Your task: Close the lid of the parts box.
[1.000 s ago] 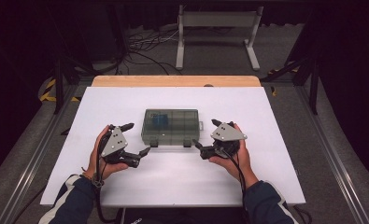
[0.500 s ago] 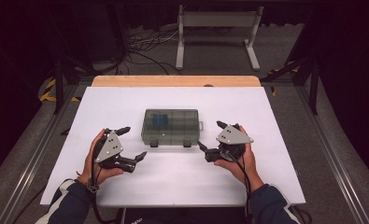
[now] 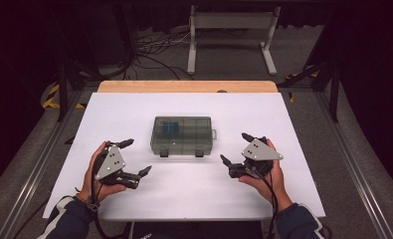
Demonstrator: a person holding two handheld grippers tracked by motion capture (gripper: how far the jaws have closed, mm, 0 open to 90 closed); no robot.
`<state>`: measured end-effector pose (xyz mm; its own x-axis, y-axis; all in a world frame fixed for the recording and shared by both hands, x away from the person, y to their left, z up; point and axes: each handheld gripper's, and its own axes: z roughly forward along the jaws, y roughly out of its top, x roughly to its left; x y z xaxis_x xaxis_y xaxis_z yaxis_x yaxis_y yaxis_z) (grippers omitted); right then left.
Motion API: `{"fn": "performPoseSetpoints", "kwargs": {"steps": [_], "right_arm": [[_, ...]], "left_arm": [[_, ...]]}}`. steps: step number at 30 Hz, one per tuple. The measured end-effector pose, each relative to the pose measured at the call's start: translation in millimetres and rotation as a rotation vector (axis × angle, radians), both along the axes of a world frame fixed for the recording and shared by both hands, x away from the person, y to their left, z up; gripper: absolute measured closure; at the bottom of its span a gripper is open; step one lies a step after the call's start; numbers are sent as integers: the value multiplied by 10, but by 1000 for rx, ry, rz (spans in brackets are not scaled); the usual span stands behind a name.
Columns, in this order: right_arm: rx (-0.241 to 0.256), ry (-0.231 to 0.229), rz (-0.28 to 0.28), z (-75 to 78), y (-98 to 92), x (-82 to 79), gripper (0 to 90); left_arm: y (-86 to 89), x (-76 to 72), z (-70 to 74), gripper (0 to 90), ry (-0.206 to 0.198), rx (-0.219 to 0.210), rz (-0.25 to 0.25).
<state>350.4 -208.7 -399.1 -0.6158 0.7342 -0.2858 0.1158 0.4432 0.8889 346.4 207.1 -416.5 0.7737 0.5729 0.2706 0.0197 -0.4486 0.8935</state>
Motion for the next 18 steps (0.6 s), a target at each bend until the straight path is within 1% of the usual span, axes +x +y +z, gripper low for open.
{"fn": "performPoseSetpoints", "kwargs": {"steps": [1, 2, 4, 8, 11, 13, 14, 15, 16, 18], "right_arm": [[-2, 2, -2, -10, -17, -12, 67], [-5, 5, -4, -18, -37, -24, 67], [-12, 2, -11, -24, -68, -47, 67], [-14, 1, -14, -30, -113, -90, 66], [-29, 2, -21, -54, -153, -134, 66], [-34, 6, -22, -77, -173, -156, 64], [-40, 6, -23, -86, -183, -166, 65], [-45, 3, -27, -94, -190, -173, 64], [-48, 6, -28, -106, -205, -185, 64], [-47, 10, -30, -125, -228, -202, 64]], "left_arm": [[9, -10, -7, 35, 2, -3, 3], [19, -17, -9, 35, 0, 5, 2], [33, -30, -23, 35, 7, 9, 2], [58, -63, -38, 35, 1, 17, 9], [94, -97, -56, 35, 13, 13, 10], [125, -110, -67, 35, 8, 26, 8], [130, -116, -76, 35, 9, 20, 13], [154, -116, -78, 35, 7, 26, 15], [167, -121, -88, 36, 13, 21, 18], [194, -130, -110, 37, 18, 19, 19]]}}
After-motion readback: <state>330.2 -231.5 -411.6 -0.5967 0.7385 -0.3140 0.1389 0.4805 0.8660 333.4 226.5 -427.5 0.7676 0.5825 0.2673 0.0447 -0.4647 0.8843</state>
